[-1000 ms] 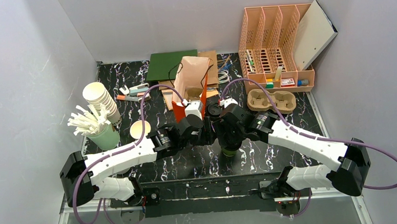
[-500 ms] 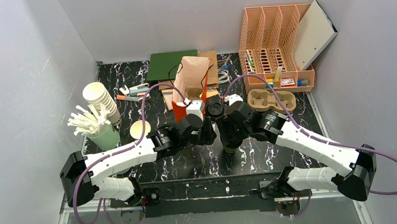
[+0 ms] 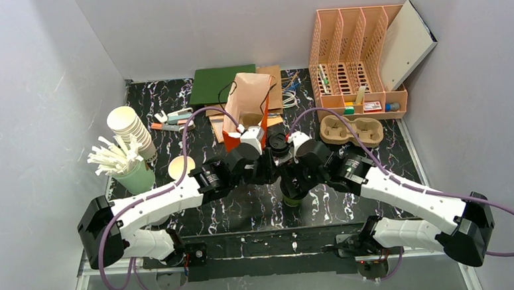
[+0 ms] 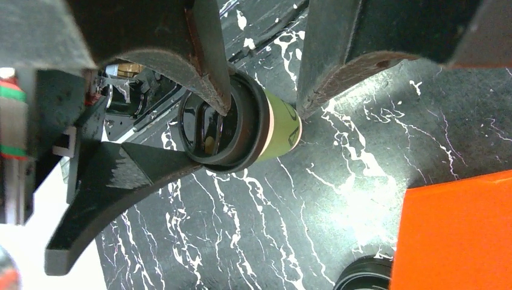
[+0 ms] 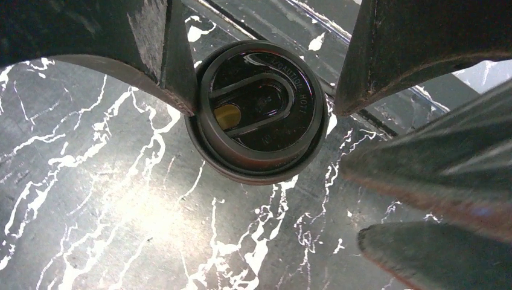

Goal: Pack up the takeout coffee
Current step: Adjust the cup lid on the coffee cup.

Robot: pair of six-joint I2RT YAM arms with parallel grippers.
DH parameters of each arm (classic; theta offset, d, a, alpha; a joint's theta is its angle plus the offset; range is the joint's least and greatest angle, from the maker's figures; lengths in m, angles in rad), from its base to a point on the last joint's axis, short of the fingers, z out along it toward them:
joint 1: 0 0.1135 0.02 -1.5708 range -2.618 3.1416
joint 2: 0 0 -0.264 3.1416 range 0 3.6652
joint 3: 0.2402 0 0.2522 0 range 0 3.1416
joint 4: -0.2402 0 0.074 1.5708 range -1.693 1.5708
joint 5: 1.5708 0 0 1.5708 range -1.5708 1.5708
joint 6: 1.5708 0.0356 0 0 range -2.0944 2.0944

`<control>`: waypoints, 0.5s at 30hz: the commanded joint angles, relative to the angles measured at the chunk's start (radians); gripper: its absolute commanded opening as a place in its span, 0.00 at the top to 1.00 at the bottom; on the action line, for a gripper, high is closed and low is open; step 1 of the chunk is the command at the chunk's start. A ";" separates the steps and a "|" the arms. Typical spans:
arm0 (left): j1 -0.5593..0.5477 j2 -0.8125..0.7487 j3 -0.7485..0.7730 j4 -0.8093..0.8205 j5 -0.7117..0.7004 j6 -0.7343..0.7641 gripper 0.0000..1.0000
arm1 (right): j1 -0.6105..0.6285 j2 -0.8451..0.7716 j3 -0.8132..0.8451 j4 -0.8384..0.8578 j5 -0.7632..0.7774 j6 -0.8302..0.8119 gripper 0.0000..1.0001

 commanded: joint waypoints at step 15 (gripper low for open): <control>0.058 0.085 -0.100 0.179 0.225 -0.034 0.50 | -0.001 -0.108 -0.081 0.168 -0.090 -0.101 0.08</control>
